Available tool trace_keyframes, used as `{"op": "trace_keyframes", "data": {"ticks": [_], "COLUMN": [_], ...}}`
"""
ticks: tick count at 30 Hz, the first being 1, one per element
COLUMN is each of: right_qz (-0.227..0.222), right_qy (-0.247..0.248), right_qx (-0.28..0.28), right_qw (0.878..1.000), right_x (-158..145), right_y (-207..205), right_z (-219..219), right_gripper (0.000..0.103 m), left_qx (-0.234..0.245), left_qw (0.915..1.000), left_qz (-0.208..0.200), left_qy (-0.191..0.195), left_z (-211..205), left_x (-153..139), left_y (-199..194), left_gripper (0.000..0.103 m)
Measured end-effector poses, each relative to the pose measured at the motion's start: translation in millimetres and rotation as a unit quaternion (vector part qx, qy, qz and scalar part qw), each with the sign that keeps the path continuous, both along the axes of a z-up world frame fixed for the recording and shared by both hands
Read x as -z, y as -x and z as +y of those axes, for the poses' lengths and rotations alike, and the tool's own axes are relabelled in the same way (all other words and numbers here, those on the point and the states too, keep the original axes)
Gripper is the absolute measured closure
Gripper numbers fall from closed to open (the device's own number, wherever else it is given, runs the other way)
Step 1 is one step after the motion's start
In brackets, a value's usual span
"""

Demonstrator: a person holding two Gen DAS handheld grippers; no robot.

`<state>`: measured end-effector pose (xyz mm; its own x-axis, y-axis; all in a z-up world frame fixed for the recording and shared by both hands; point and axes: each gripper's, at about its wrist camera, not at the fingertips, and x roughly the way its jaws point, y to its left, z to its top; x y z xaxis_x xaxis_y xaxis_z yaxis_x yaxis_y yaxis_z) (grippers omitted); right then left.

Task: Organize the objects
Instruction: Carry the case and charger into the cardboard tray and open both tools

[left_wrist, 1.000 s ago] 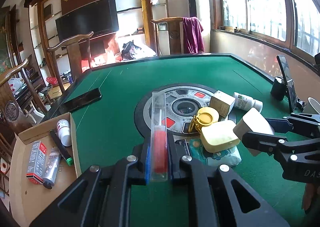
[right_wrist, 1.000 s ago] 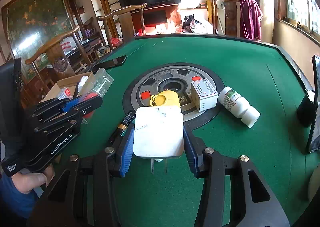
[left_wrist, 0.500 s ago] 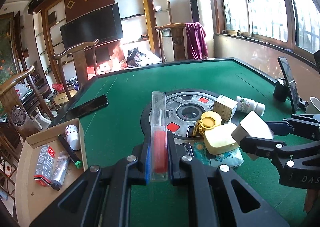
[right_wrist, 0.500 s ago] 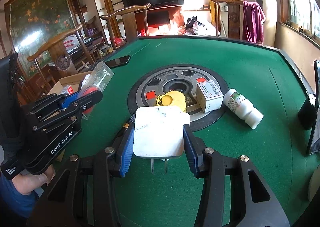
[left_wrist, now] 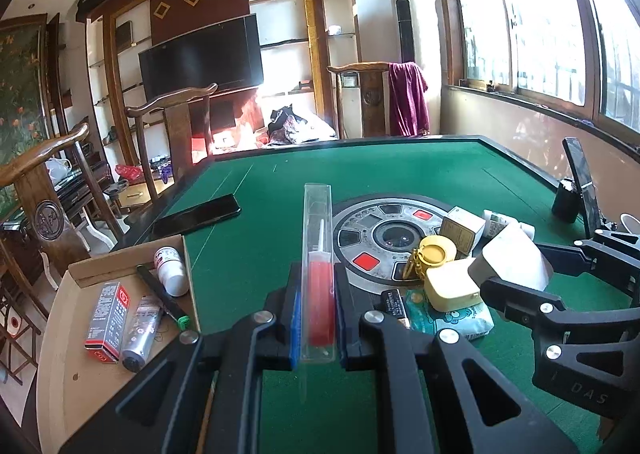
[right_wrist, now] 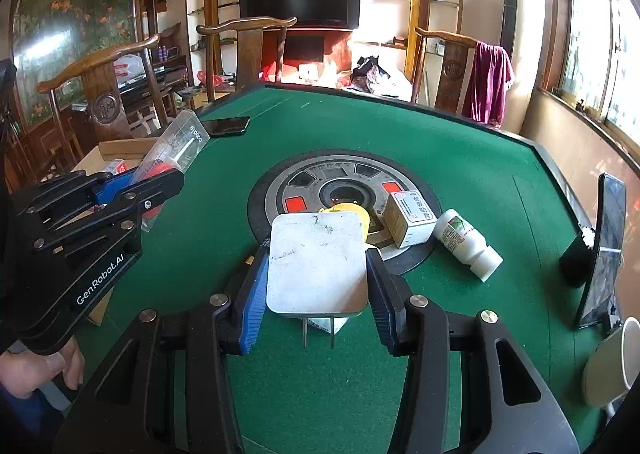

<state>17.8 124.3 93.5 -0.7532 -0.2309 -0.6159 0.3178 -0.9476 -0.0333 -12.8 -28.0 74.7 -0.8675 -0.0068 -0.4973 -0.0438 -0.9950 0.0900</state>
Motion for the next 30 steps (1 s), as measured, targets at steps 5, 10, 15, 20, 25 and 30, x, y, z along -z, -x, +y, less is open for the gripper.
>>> {"op": "trace_keyframes", "data": {"ticks": [5,10,15,20,25,30], "right_qz": [0.010,0.009,0.015,0.010,-0.008,-0.042], "right_qy": [-0.014,-0.010,-0.005,0.026,0.051,0.062], "right_qx": [-0.001,-0.008,-0.018,-0.049,-0.108,-0.177], "right_qw": [1.000,1.000,1.000,0.998,0.993,0.981], "right_x": [-3,-4,-9,-21,-32,-36], "right_y": [-7,-11,-18,-25,-30,-30], "right_z": [-10,-18,-31,-46,-81,-131], "right_gripper": [0.057,0.057,0.057,0.057,0.057,0.057], "left_qx": [-0.012,-0.018,-0.024,-0.032,-0.069,-0.103], "left_qw": [0.9999,0.9995,0.9987,0.9956,0.9916,0.9861], "left_qz": [0.000,0.003,0.010,0.006,-0.011,-0.046], "left_qy": [-0.007,-0.027,-0.043,-0.087,-0.109,-0.122], "left_z": [-10,-23,-41,-82,-142,-207], "left_x": [0,-6,-17,-36,-39,-26], "left_y": [-7,-20,-36,-53,-66,-66], "left_gripper": [0.091,0.091,0.091,0.091,0.091,0.091]}}
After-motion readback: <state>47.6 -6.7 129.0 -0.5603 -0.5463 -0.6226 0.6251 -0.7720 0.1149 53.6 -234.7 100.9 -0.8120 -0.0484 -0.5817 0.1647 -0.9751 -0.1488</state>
